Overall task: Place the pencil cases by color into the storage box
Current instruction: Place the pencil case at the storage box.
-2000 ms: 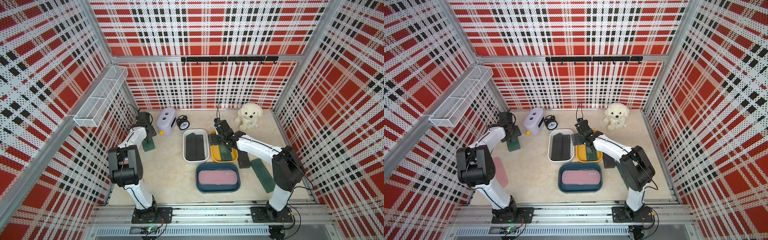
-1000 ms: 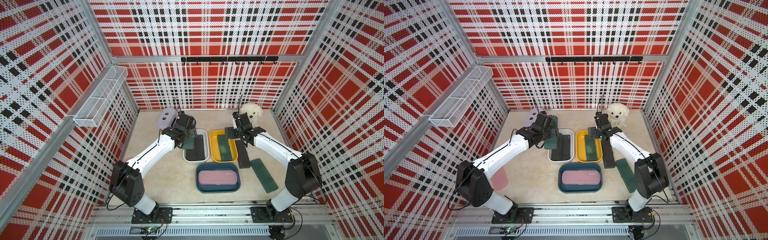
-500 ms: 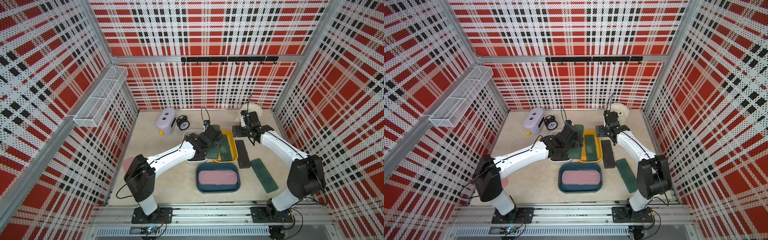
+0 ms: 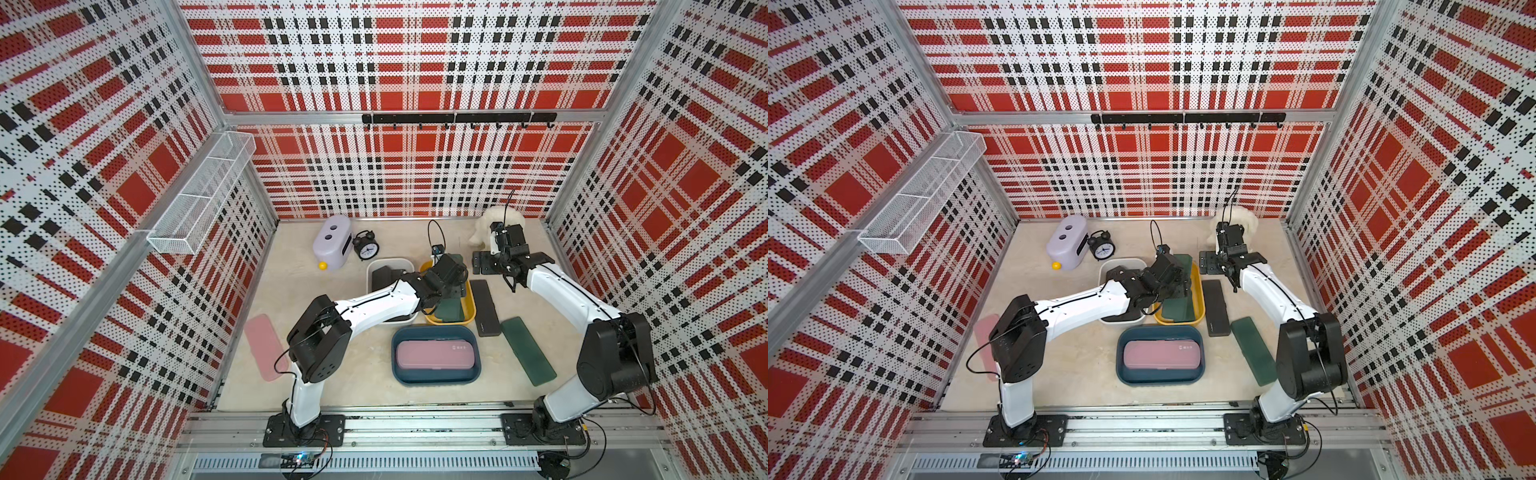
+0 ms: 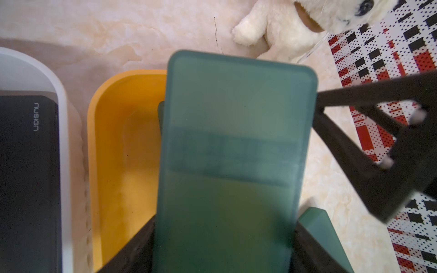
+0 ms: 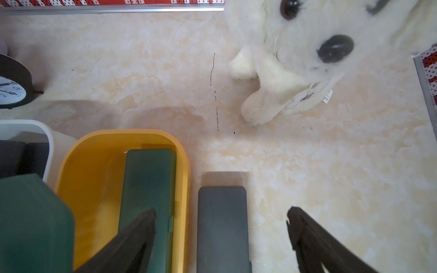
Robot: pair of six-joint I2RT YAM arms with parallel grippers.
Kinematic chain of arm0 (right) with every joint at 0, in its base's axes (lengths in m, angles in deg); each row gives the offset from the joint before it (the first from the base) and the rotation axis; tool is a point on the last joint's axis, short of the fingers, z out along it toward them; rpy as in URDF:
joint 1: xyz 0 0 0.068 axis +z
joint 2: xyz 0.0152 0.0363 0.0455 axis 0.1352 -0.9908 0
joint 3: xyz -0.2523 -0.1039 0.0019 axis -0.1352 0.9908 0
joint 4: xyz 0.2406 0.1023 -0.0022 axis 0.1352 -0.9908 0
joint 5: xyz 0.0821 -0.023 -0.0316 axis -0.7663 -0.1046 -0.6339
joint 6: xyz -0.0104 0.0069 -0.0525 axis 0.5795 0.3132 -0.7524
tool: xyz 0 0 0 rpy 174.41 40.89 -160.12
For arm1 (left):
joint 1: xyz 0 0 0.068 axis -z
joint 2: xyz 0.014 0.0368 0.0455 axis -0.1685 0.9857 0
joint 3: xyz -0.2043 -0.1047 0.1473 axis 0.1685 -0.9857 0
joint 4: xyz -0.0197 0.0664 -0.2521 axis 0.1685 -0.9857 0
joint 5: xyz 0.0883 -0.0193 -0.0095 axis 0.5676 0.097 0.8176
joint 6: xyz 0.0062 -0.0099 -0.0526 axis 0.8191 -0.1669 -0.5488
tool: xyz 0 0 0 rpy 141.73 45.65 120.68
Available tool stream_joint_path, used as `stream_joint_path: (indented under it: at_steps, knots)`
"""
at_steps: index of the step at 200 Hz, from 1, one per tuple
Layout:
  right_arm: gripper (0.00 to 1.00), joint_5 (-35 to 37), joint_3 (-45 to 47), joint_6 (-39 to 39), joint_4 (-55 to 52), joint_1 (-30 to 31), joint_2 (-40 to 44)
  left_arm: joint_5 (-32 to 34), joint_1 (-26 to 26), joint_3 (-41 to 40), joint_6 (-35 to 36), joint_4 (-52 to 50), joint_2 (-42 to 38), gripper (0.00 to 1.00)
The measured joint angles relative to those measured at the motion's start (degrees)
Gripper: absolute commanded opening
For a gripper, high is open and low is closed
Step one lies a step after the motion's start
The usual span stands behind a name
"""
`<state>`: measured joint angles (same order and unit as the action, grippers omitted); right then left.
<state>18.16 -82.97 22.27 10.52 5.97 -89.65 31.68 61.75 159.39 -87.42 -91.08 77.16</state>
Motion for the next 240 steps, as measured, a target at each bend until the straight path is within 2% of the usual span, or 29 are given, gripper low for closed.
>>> stream_joint_path:
  at_steps: [240]
  knots:
    - [0.93, -2.21, 1.55, -2.34, 0.04, -1.95, 3.10, -3.48, -3.50, -0.31, -4.44, 1.92, 5.92, 0.46]
